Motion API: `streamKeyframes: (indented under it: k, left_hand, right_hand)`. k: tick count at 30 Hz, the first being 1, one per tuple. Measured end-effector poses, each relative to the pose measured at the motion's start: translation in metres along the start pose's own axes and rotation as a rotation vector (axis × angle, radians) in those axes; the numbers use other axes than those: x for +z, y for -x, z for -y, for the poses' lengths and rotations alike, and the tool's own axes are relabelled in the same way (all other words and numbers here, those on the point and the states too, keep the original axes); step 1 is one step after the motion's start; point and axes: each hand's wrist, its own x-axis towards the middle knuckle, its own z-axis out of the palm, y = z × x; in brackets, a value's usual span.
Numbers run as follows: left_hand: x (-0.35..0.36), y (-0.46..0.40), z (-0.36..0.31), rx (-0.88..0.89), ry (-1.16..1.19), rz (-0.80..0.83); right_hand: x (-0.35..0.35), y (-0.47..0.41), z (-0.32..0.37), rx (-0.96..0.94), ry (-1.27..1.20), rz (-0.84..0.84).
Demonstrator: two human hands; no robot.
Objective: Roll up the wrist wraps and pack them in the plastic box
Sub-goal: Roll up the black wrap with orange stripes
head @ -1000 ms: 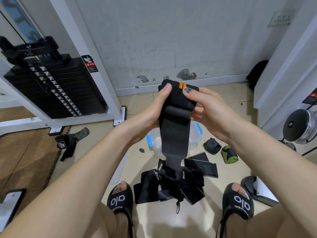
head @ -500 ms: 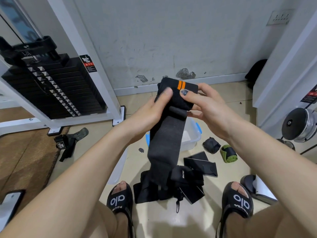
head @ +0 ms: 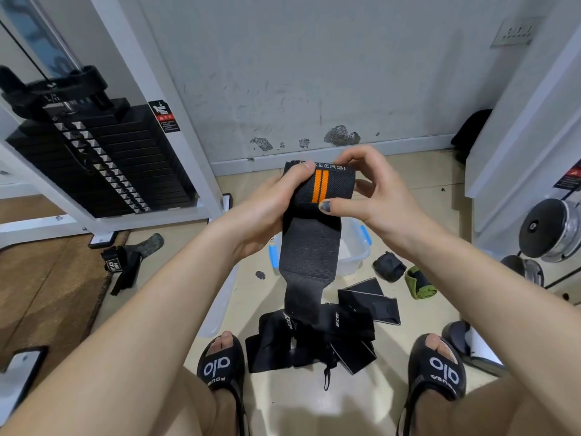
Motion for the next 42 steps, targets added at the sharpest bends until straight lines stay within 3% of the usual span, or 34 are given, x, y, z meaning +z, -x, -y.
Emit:
streamKeyframes:
  k: [5, 9, 17, 24, 36, 39, 42]
  left_hand:
    - [-0.004, -0.004, 0.004, 0.078, -0.004, -0.015]
    - [-0.008, -0.007, 0.006, 0.130, 0.014, -0.049]
    - [-0.008, -0.005, 0.014, 0.048, 0.043, 0.002]
    - [-0.006, 0.000, 0.006, 0.018, 0.107, -0.005]
    - [-0.001, 0.000, 0.009, 0.213, 0.161, -0.122]
    - [-0.005, -0.006, 0.014, 0.291, 0.094, -0.163]
    - [-0.006, -0.006, 0.018, 0.375, -0.126, -0.201]
  right_hand:
    - [0.005, -0.001, 0.000, 0.189, -0.282, 0.043]
    - [0.008, 0.000, 0.001, 0.331, -0.306, 0.079]
    - [0.006, 0.000, 0.002, 0.242, -0.392, -0.001]
    - [0.006, 0.003, 0.005, 0.137, -0.257, 0.034]
    - [0.014, 0.013, 0.000, 0.453, -0.423, 0.179]
    - [0.019, 0.016, -0.003, 0.442, -0.428, 0.177]
    - [0.018, 0.014, -0.004, 0.458, -0.402, 0.173]
